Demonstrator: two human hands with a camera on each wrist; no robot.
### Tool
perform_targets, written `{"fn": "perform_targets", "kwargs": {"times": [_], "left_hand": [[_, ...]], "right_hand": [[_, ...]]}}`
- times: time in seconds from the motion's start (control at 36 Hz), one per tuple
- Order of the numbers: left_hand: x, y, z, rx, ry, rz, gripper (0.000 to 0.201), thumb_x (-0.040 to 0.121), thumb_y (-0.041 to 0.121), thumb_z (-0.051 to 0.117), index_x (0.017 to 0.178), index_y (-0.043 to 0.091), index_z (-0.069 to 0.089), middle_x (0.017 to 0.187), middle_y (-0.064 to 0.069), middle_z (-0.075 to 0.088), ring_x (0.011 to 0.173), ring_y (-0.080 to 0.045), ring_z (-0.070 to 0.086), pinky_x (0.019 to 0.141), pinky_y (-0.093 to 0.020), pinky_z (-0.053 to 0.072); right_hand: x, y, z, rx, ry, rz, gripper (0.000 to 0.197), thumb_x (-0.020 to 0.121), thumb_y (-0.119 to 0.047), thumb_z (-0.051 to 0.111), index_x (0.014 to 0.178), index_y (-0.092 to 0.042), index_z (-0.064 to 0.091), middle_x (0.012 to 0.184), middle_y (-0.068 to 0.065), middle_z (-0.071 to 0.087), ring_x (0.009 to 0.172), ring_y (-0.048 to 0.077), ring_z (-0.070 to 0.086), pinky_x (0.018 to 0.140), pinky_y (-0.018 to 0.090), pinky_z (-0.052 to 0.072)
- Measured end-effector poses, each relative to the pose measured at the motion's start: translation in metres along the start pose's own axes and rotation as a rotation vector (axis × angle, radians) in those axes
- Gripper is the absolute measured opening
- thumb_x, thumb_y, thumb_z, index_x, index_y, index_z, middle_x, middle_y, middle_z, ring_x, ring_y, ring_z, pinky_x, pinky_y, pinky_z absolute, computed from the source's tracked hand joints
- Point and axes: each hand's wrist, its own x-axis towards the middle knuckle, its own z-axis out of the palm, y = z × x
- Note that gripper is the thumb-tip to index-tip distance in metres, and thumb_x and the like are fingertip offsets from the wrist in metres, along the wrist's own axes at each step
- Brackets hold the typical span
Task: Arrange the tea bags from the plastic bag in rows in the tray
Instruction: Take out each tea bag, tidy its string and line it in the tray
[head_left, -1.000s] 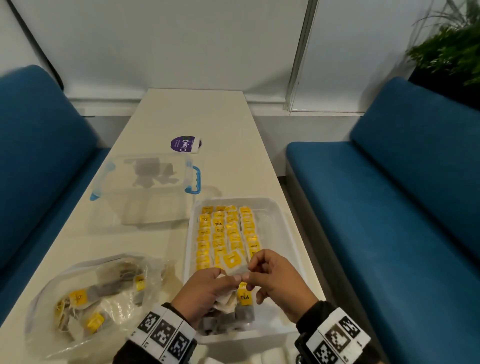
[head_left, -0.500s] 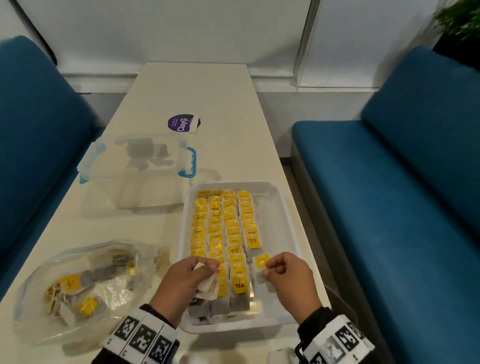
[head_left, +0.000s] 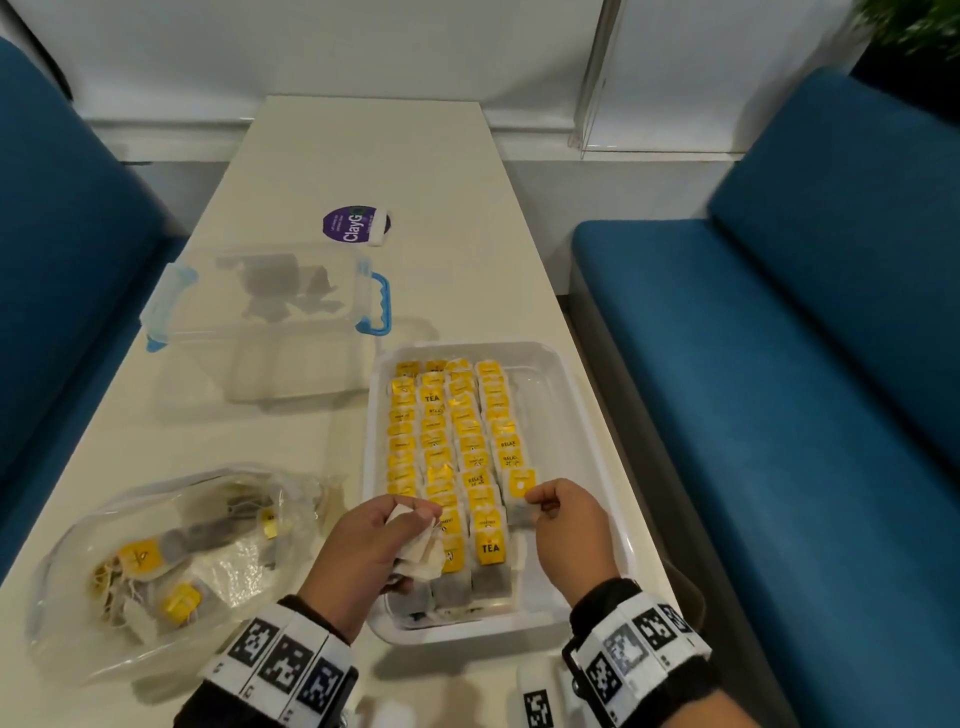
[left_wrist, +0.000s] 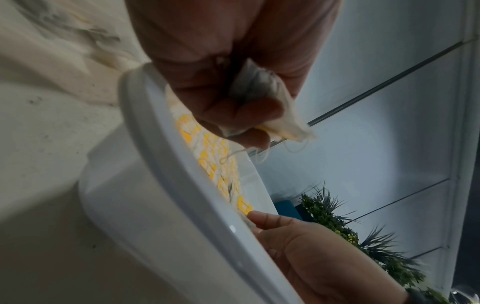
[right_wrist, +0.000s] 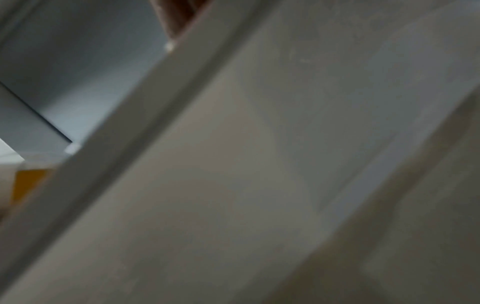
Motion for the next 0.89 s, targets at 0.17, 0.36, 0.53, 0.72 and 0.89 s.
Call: {"fn": "perform_targets", "kwargs": {"times": [0.17,0.36,0.53,0.72,0.89], "left_hand": [[0.001,-0.002,-0.002,0.021,-0.021,0.008,0.007,0.082,0.017,0.068,0.079,0.011,0.070,0.060,0.003,0.064,0.044,-0.007,0.055,0.039,-0.019,0.040],[-0.001,-0.001,-0.001,0.056,-0.053,0.018,0.012,0.089,0.011,0.057,0.083,0.010,0.068,0.069,-0.002,0.065,0.046,-0.006,0.056,0.038,-0.018,0.040],[-0.004,0.002,-0.001,0.022,-0.089,-0.004,0.014,0.092,0.013,0.054,0.087,0.010,0.067,0.074,-0.003,0.066,0.045,-0.006,0.057,0.039,-0.018,0.042],[-0.005,0.007,-0.002,-0.073,-0.123,-0.051,0.022,0.097,0.014,0.044,0.092,0.010,0.065,0.085,-0.010,0.066,0.051,-0.011,0.061,0.040,-0.019,0.045],[-0.006,0.010,-0.001,-0.182,-0.097,-0.037,0.025,0.098,0.014,0.040,0.093,0.010,0.063,0.081,-0.011,0.064,0.064,-0.022,0.059,0.046,-0.022,0.049]], "right_hand": [[0.002,0.003,0.003,-0.076,-0.029,0.023,0.029,0.089,0.009,0.043,0.098,-0.012,0.060,0.108,0.005,0.057,0.099,0.017,0.055,0.087,0.025,0.046],[0.000,0.000,0.002,-0.133,-0.074,-0.016,0.035,0.090,0.009,0.038,0.109,-0.010,0.060,0.112,0.002,0.053,0.097,0.010,0.047,0.084,0.017,0.035],[-0.011,-0.014,-0.005,-0.204,-0.016,-0.097,0.031,0.089,0.003,0.043,0.104,-0.021,0.056,0.109,-0.003,0.044,0.109,0.018,0.048,0.085,0.021,0.037],[-0.031,-0.037,-0.010,0.047,-0.098,-0.230,0.021,0.089,-0.003,0.055,0.092,-0.024,0.059,0.089,-0.009,0.057,0.073,0.000,0.051,0.063,0.006,0.041],[-0.044,-0.050,-0.006,0.165,-0.361,-0.281,0.039,0.079,0.012,0.050,0.083,-0.024,0.064,0.078,-0.006,0.061,0.071,0.001,0.056,0.070,0.022,0.049]]}}
